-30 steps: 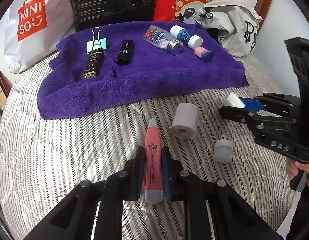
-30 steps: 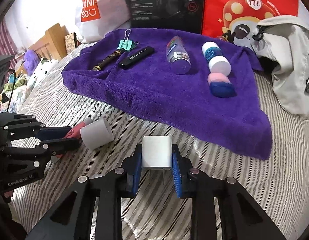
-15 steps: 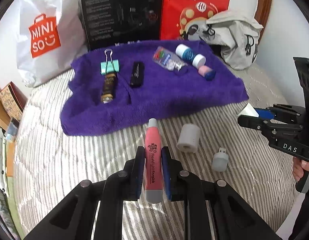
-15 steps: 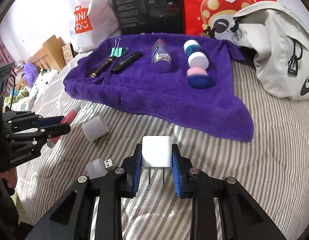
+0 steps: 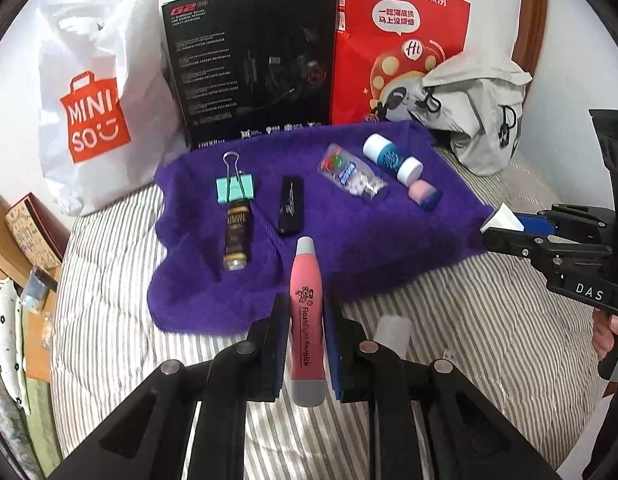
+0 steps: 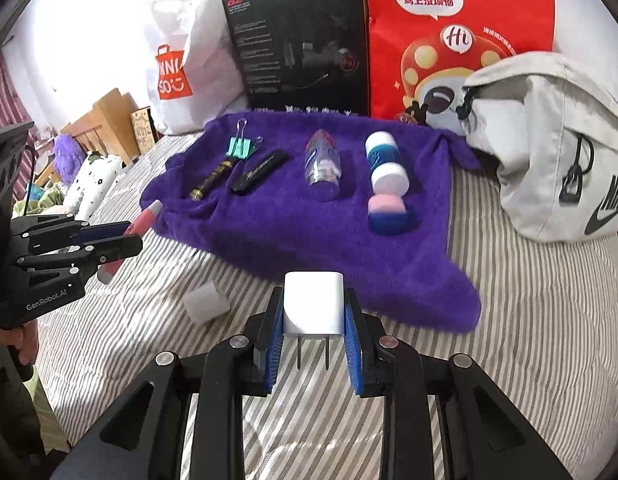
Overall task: Organize rigid objects
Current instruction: 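Place pink tube on towel with left tool while right tool places white charger there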
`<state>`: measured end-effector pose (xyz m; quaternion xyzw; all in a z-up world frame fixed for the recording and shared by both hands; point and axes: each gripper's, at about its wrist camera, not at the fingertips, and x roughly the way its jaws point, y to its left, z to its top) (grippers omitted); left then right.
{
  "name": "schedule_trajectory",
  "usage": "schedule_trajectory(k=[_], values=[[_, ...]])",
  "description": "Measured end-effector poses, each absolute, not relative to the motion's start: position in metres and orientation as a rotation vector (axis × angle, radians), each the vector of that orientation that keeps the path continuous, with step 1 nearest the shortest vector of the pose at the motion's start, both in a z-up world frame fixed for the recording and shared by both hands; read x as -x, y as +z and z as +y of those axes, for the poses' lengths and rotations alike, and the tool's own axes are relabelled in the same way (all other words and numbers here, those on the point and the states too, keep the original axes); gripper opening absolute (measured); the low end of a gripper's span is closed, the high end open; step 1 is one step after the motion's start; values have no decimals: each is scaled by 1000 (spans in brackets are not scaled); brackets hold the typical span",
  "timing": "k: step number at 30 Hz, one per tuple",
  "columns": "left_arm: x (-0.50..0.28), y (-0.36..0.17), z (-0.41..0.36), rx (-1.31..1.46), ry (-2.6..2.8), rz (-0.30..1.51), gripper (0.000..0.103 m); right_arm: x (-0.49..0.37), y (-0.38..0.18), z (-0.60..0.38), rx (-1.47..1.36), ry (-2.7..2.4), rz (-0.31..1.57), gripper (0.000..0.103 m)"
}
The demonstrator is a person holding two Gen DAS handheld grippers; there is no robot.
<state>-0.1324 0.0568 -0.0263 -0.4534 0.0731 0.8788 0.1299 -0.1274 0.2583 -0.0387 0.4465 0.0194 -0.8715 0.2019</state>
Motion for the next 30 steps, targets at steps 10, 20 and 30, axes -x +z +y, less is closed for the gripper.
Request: schedule_trajectory(k=[10, 20, 30], values=[[169, -29, 48, 1326, 2565, 184, 17, 165, -25, 254, -1233, -2433, 70, 27], [184, -42, 26, 1369, 2576, 140, 17, 221, -71, 227, -1384, -2352, 147, 27], [190, -47, 11, 1387, 2588, 109, 17, 225, -90, 216, -1408, -2339, 248, 28]])
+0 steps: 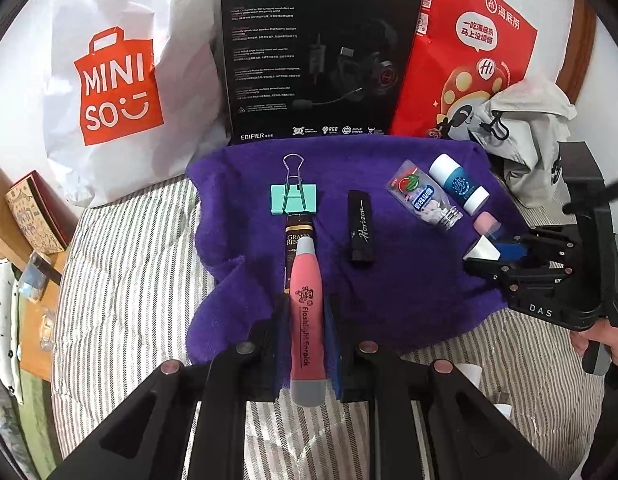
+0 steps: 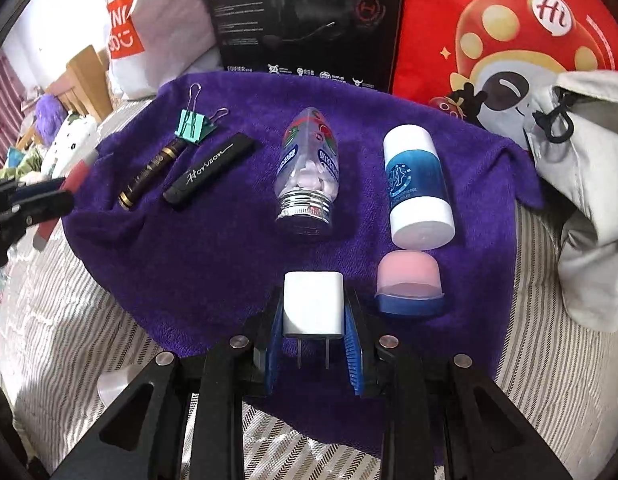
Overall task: Organize rigid objects
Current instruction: 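Place pink tube on towel with left tool while right tool places white charger there, then grasp the gray tape roll with the left tool while right tool reaches for USB light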
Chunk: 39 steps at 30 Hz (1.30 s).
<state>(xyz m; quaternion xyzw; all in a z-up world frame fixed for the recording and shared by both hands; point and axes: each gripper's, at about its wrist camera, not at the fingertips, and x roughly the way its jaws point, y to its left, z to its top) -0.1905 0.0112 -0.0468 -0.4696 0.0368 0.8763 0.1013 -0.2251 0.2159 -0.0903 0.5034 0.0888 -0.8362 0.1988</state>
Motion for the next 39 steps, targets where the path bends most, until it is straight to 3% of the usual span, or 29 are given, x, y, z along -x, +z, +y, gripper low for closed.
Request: schedule_trajectory(k=[5, 15, 22, 39], values=[[196, -49, 15, 1391, 2559, 91, 17, 224, -90, 215, -1393, -2307, 291, 29], [227, -78, 40, 1467, 2481, 139, 17, 208, -59, 249, -1356, -2352, 128, 50], [235, -92, 46, 1507, 2466, 154, 17, 182, -36, 279, -1283, -2387, -52, 50], [229, -91, 60, 1602, 2450, 276, 18, 157, -29, 293, -1276, -2390, -113, 51]])
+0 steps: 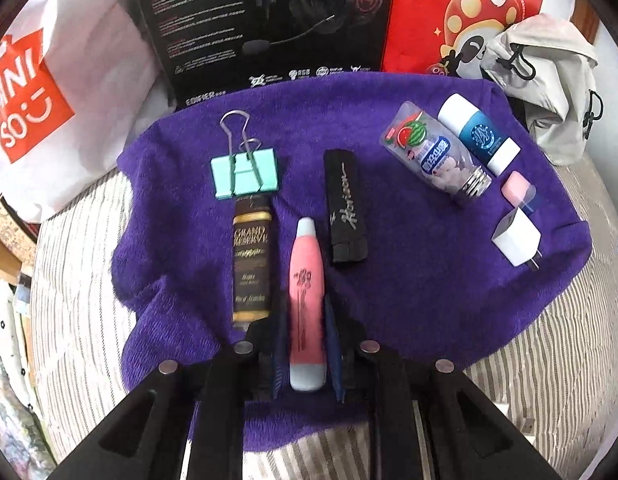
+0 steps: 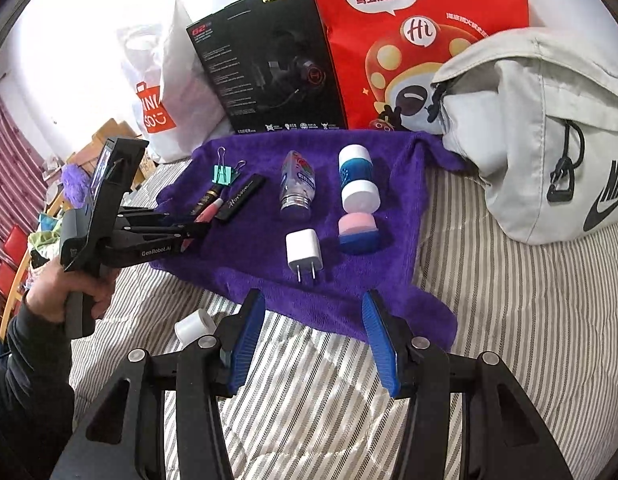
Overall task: Organize rigid objects
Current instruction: 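Grasp the gray tape roll with the left tool while right tool reaches for USB light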
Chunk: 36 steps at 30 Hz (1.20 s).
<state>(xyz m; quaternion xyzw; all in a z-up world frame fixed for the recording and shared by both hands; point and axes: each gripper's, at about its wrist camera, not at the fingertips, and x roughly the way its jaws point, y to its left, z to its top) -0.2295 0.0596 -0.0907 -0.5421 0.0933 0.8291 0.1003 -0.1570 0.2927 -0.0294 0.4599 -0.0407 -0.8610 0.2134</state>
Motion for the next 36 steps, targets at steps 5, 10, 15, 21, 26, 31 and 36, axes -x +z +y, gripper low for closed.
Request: schedule_trajectory(k=[5, 10, 15, 21, 26, 31, 36], values=[[202, -68, 60, 1541, 2474, 247, 46, 148, -25, 301, -1267, -2414, -125, 51], [153, -48, 74, 1363, 2396, 195, 81, 132, -22, 308, -1277, -2458, -87, 64], [129, -64, 97, 1374, 2322, 341, 81, 115, -34, 310, -1368, -2496, -13, 72], [130, -92, 107, 1401, 2268, 422, 80, 89, -52, 319, -1496, -2518, -28, 84], [127, -96, 113, 1366, 2261, 447, 68, 59, -59, 320, -1548, -2505, -28, 84], [125, -98, 117, 1352, 2223, 460, 48, 39, -70, 318, -1614, -2479, -21, 84], [124, -97, 122, 1338, 2197, 452, 34, 33, -75, 313, -1638, -2454, -6, 84]])
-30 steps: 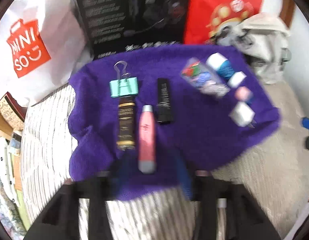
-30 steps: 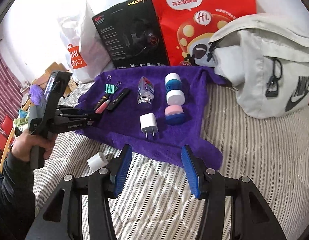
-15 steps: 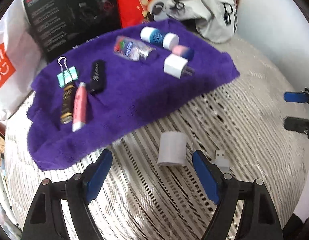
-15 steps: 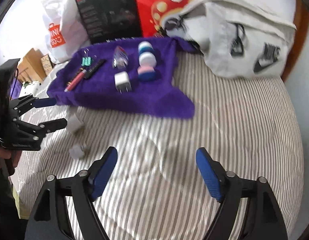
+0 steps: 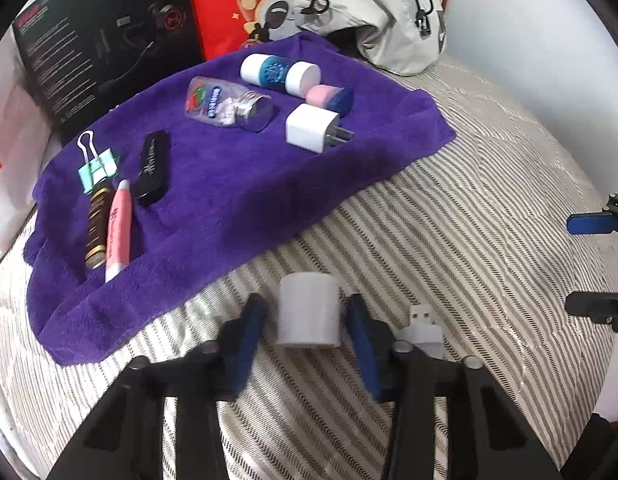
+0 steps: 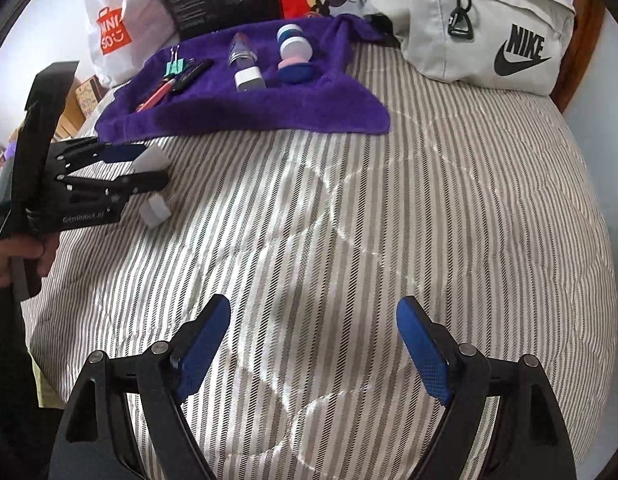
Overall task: Organize rigid objects
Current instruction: 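Grasp the gray tape roll with the left tool while right tool reaches for USB light, then grasp the white USB light with the right tool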
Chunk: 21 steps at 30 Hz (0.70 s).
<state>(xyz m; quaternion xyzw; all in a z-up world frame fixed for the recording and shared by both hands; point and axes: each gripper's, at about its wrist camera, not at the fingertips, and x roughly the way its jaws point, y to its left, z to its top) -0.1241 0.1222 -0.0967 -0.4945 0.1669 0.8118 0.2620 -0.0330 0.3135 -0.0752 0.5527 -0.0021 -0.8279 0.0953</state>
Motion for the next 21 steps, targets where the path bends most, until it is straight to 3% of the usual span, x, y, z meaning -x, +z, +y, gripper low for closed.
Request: schedule_trajectory(k=[1, 11, 21], values=[[124, -96, 123, 1335, 2193, 449, 27, 33, -75, 312, -1636, -2452, -2, 84], [117, -96, 84, 1380, 2260, 358, 27, 38, -69, 284, -1522, -2438, 36, 84], [102, -96, 18, 1452, 2365, 285, 27, 58, -77, 219, -1269, -2381, 239, 84]])
